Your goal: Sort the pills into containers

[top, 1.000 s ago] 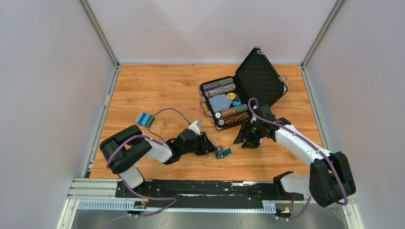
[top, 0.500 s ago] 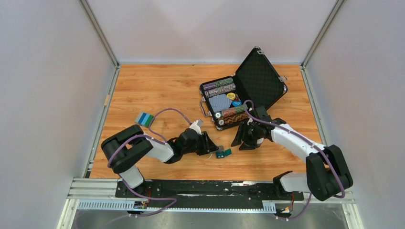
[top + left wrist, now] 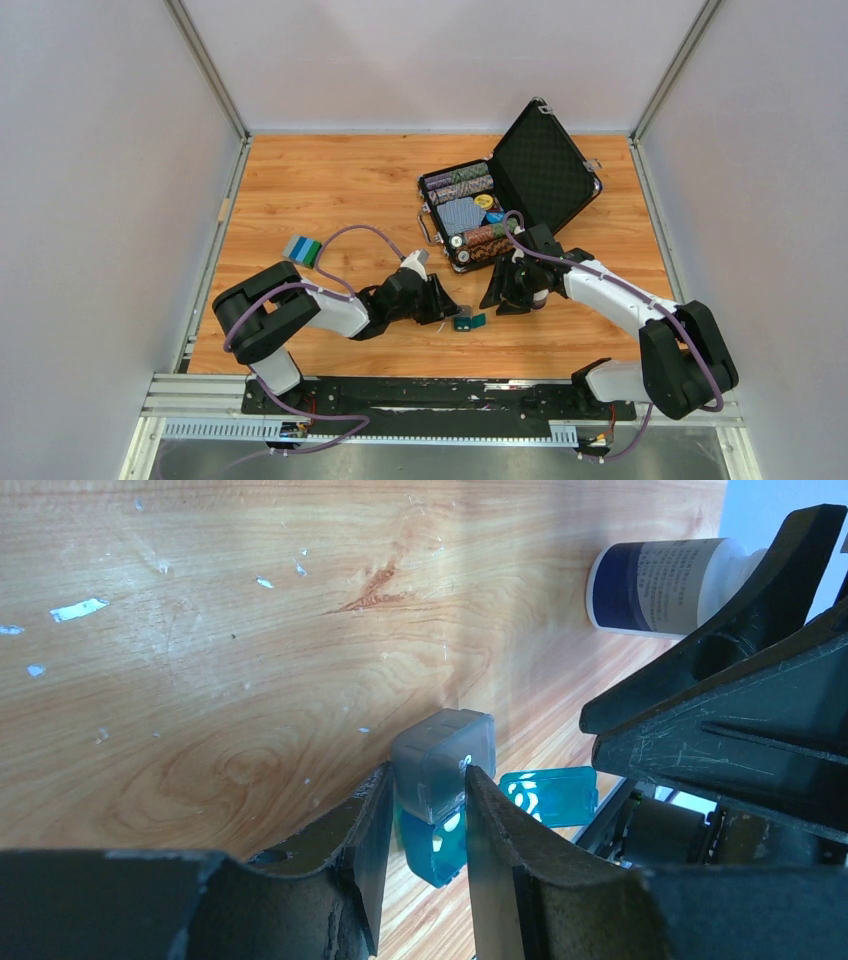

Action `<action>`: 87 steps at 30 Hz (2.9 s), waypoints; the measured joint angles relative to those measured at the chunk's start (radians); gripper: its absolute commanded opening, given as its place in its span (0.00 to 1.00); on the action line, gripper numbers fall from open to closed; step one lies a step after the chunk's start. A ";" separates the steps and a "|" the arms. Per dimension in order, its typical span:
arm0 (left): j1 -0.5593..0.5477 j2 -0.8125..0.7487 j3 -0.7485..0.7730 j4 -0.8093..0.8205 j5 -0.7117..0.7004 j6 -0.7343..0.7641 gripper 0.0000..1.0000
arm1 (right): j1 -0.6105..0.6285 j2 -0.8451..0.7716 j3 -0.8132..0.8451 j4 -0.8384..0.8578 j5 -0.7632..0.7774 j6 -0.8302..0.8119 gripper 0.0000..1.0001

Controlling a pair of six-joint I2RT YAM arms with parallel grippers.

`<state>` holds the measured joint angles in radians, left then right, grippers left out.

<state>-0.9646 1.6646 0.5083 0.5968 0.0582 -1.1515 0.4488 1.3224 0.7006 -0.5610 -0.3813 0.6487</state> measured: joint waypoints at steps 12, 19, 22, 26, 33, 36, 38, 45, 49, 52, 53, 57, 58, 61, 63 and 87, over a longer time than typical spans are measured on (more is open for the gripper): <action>-0.010 -0.016 0.017 -0.056 -0.031 0.000 0.41 | 0.001 -0.068 0.000 -0.059 0.063 0.005 0.55; -0.011 -0.016 0.015 -0.053 -0.038 -0.020 0.38 | 0.001 -0.148 0.004 -0.079 0.089 -0.002 0.43; -0.011 -0.015 0.005 -0.037 -0.041 -0.039 0.36 | 0.004 -0.148 0.005 -0.087 0.093 -0.004 0.33; -0.011 -0.014 -0.006 -0.019 -0.045 -0.060 0.35 | 0.027 -0.148 0.005 -0.101 0.106 -0.003 0.26; -0.011 -0.014 -0.011 -0.012 -0.051 -0.077 0.34 | 0.093 -0.092 0.012 -0.136 0.153 0.002 0.23; -0.011 -0.014 -0.011 -0.012 -0.053 -0.078 0.34 | 0.129 -0.047 0.020 -0.137 0.165 0.003 0.25; -0.011 -0.014 -0.011 -0.012 -0.053 -0.079 0.33 | 0.151 -0.031 0.023 -0.132 0.164 0.002 0.30; -0.011 -0.014 -0.013 -0.008 -0.057 -0.085 0.32 | 0.208 -0.029 0.030 -0.060 0.135 0.013 0.54; -0.011 -0.014 -0.019 0.000 -0.059 -0.096 0.32 | 0.225 -0.010 0.031 -0.017 0.127 0.018 0.55; -0.011 -0.014 -0.023 0.007 -0.060 -0.102 0.32 | 0.232 0.033 0.031 0.006 0.126 0.020 0.55; -0.011 -0.014 -0.023 0.008 -0.060 -0.103 0.33 | 0.232 0.045 0.031 0.010 0.126 0.020 0.54; -0.011 -0.014 -0.024 0.008 -0.061 -0.108 0.35 | 0.234 0.084 0.036 0.022 0.128 0.021 0.51; -0.011 -0.015 -0.024 0.008 -0.064 -0.108 0.35 | 0.235 0.092 0.039 0.023 0.128 0.021 0.50; -0.012 -0.018 -0.028 0.007 -0.070 -0.111 0.37 | 0.237 0.113 0.051 0.027 0.125 0.021 0.49; -0.012 -0.023 -0.032 0.005 -0.076 -0.111 0.39 | 0.238 0.122 0.056 0.030 0.121 0.021 0.48; -0.026 -0.105 -0.075 0.005 -0.045 0.015 0.41 | 0.245 0.169 0.072 0.053 0.112 0.030 0.37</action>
<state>-0.9909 1.5593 0.4332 0.6018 0.0132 -1.1362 0.6937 1.4918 0.7727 -0.5079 -0.2695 0.6788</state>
